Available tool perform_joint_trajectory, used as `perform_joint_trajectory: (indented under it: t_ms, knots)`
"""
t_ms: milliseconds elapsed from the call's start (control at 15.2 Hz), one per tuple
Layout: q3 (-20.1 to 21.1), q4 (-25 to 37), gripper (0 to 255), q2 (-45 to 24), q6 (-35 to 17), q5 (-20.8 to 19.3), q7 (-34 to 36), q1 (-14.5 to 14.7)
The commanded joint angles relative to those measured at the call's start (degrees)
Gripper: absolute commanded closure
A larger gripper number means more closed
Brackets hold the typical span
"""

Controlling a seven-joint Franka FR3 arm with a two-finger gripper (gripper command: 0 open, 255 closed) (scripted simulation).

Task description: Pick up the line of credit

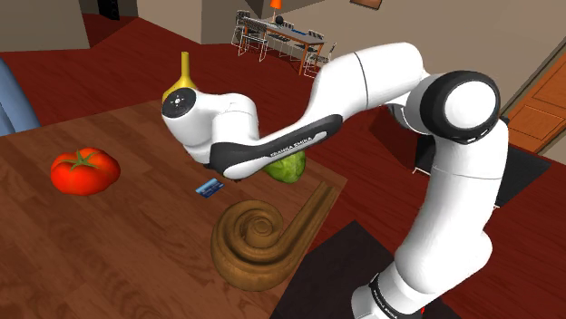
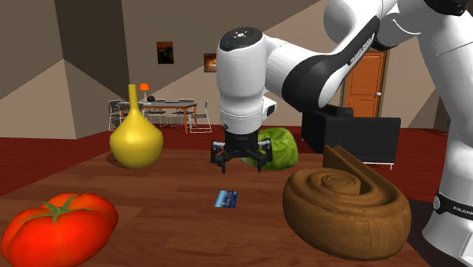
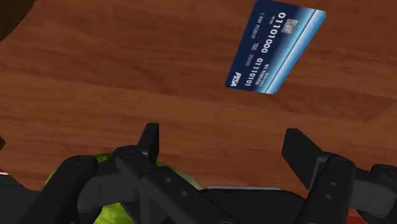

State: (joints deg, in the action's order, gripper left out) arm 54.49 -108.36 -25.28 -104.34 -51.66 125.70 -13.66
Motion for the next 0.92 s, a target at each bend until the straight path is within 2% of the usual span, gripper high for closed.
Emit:
perform_joint_trajectory:
  t_ms: [0, 66, 726, 792, 858]
  knots:
    - [-4.0, 7.0, 0, -6.3, 4.4, -4.0, 4.2, 5.8]
    - [-5.6, 10.1, 0, -8.8, 6.0, -5.3, 5.6, 7.9]
    - [-7.5, 9.1, 0, -12.1, 3.5, -7.8, 8.4, 9.1]
    - [-7.5, 9.2, 255, -12.1, 3.6, -7.8, 8.4, 9.1]
    - [-7.5, 9.2, 255, -12.1, 3.5, -7.8, 8.4, 9.1]
